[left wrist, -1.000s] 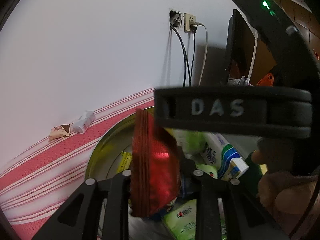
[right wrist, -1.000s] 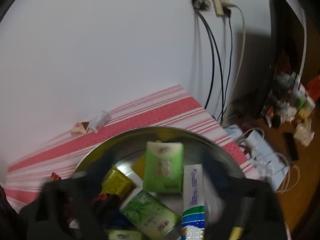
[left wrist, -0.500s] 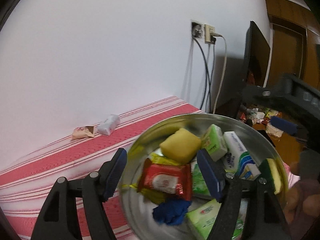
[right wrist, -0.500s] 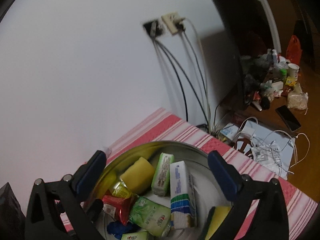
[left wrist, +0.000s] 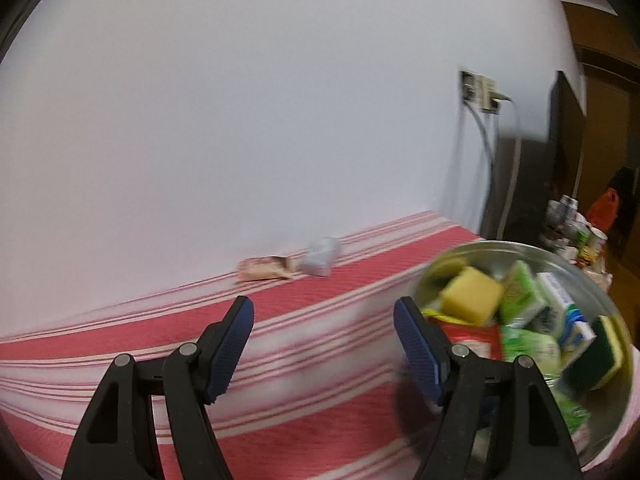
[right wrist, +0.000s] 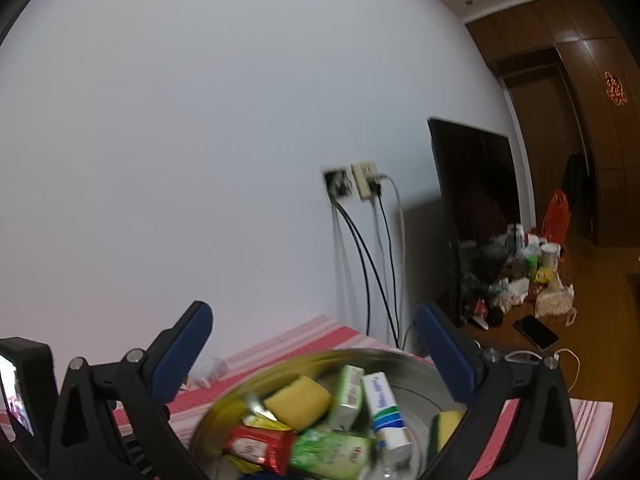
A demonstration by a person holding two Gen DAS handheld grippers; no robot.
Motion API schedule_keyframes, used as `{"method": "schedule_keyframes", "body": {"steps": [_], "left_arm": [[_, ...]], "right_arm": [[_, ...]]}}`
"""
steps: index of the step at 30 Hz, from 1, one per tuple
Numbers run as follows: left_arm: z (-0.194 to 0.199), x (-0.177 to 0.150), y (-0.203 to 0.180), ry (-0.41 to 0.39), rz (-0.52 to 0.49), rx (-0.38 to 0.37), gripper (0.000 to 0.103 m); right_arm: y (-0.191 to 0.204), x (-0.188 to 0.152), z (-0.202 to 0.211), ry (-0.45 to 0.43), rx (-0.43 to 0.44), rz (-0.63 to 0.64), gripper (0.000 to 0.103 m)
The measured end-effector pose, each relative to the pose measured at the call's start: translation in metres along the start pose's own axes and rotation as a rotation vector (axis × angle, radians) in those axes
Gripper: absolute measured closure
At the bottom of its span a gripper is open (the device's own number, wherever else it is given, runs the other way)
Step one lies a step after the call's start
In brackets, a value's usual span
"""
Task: Organize objects
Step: 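Move both grippers away from the basin toward the pink packet and white item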
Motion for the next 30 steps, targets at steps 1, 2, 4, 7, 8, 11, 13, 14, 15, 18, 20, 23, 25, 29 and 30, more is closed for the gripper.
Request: {"method": "schedule_keyframes", "body": {"steps": [1,2,4,7,8,11,13,14,15,18,20,23,25,29,30], "left_arm": [[-0.001,0.0,0.01,-0.002,0.005,0.015,0.029],[0.0,-0.001,0.017,-0.004,0.012,0.026,0.029],[0.0,-0.001,0.034,-0.011,0.031,0.046,0.029],[-0.001,-0.002,0.056,-0.024,0.046,0.071,0.029],[-0.001,-0.003,0.062,-0.029,0.043,0.084,0.029],[-0.005,-0.005,0.083,-0.04,0.035,0.134,0.029],[-0.01,-0.007,0.1,-0.032,0.042,0.167,0.029],[-0.012,-0.008,0.107,-0.026,0.053,0.175,0.029],[-0.015,-0.01,0.115,-0.02,0.066,0.184,0.029],[-0.024,-0.012,0.139,-0.004,0.098,0.217,0.029],[-0.027,-0.013,0.151,0.001,0.107,0.235,0.029],[-0.033,-0.013,0.169,0.006,0.119,0.263,0.029],[-0.036,-0.013,0.182,0.011,0.131,0.284,0.029],[-0.045,-0.016,0.207,0.03,0.149,0.342,0.029],[-0.047,-0.017,0.212,0.037,0.154,0.349,0.029]], "right_arm": [[0.003,-0.001,0.003,-0.005,0.002,0.003,0.0],[0.01,-0.001,0.004,-0.007,0.01,0.004,0.0],[0.021,-0.005,0.007,-0.004,0.031,0.01,0.0],[0.04,-0.011,0.007,0.012,0.049,0.016,0.0],[0.045,-0.013,0.007,0.019,0.055,0.01,0.0],[0.067,-0.022,0.003,0.05,0.072,0.014,0.0],[0.08,-0.029,0.002,0.067,0.084,0.029,0.0],[0.088,-0.032,0.0,0.077,0.093,0.036,0.0],[0.095,-0.036,-0.001,0.088,0.102,0.038,0.0],[0.116,-0.046,-0.007,0.113,0.117,0.056,0.0],[0.131,-0.054,-0.013,0.137,0.129,0.077,0.0],[0.15,-0.064,-0.024,0.171,0.145,0.091,0.0],[0.162,-0.071,-0.033,0.194,0.149,0.099,0.0],[0.184,-0.088,-0.064,0.261,0.158,0.11,0.0],[0.189,-0.092,-0.073,0.278,0.157,0.113,0.0]]}}
Point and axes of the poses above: each gripper's, at about its wrist camera, not at the fingertips, and z roughly against the way its jaws point, y to its left, x to its top, the point moved 6 cm from there along -z, roughly the way its jaws point, and after that the axes turned 7 degrees about -y, right-handed, at the moved point
